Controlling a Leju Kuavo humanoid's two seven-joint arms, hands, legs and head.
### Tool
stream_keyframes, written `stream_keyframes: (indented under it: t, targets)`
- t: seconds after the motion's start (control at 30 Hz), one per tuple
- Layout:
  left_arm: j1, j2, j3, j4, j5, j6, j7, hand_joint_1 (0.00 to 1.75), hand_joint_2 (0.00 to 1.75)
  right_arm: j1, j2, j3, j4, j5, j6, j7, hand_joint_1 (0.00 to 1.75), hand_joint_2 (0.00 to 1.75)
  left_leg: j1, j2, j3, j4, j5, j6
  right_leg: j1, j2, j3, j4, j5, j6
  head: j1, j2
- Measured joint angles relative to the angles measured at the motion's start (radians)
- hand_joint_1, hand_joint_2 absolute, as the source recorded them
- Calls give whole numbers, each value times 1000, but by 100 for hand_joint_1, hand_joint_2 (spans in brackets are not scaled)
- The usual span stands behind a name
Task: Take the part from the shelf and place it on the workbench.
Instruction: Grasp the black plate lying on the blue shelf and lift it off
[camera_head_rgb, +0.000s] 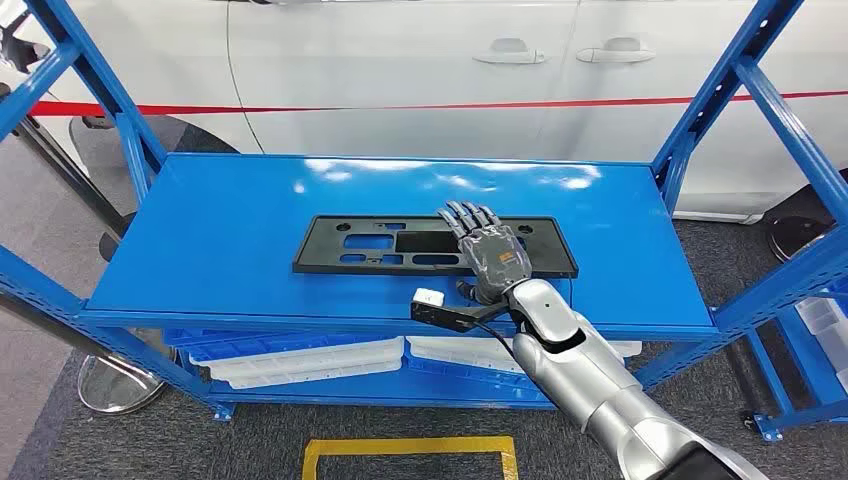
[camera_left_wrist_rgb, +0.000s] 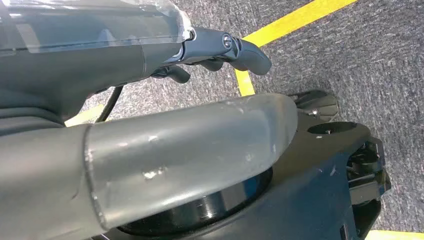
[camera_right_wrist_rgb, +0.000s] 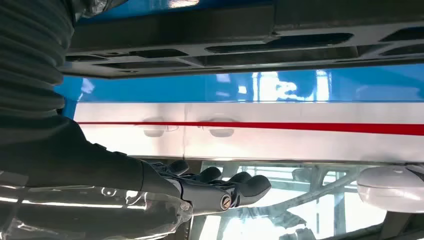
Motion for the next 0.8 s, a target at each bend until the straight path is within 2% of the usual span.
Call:
stream_keyframes:
  t: [0.43, 0.47, 0.57, 0.6, 0.63, 0.7, 0.8]
  targets:
    - [0, 0, 0, 0, -3, 2, 5, 0, 0, -26, 2, -13, 155, 52, -28, 6, 0, 175, 0, 0, 0, 0, 0, 0, 0, 0, 0, 0, 0, 0, 0, 0]
    - [0, 0, 0, 0, -3, 2, 5, 0, 0, -29, 2, -15, 167, 57, -27, 9, 10, 175, 0, 0, 0, 0, 0, 0, 0, 0, 0, 0, 0, 0, 0, 0]
    - [0, 0, 0, 0, -3, 4, 6, 0, 0, -39, 2, -19, 194, 71, -21, 23, 106, 175, 0, 0, 0, 0, 0, 0, 0, 0, 0, 0, 0, 0, 0, 0]
    - [0, 0, 0, 0, -3, 4, 6, 0, 0, -41, 2, -20, 203, 75, -19, 29, 133, 175, 0, 0, 1, 0, 0, 0, 0, 0, 0, 0, 0, 0, 0, 0]
    - [0, 0, 0, 0, -3, 4, 6, 0, 0, -42, 2, -22, 211, 81, -16, 35, 142, 175, 0, 0, 1, 0, 0, 0, 0, 0, 0, 0, 0, 0, 0, 0]
    - [0, 0, 0, 0, -2, 5, 6, 0, 0, -43, 2, -25, 225, 93, -12, 50, 149, 175, 0, 0, 1, 0, 0, 0, 0, 0, 0, 0, 0, 0, 0, 0]
    - [0, 0, 0, 0, -1, 7, 8, 0, 0, -44, 2, -31, 245, 105, -10, 62, 142, 175, 0, 0, 1, 0, 0, 0, 0, 0, 0, 0, 0, 0, 0, 0]
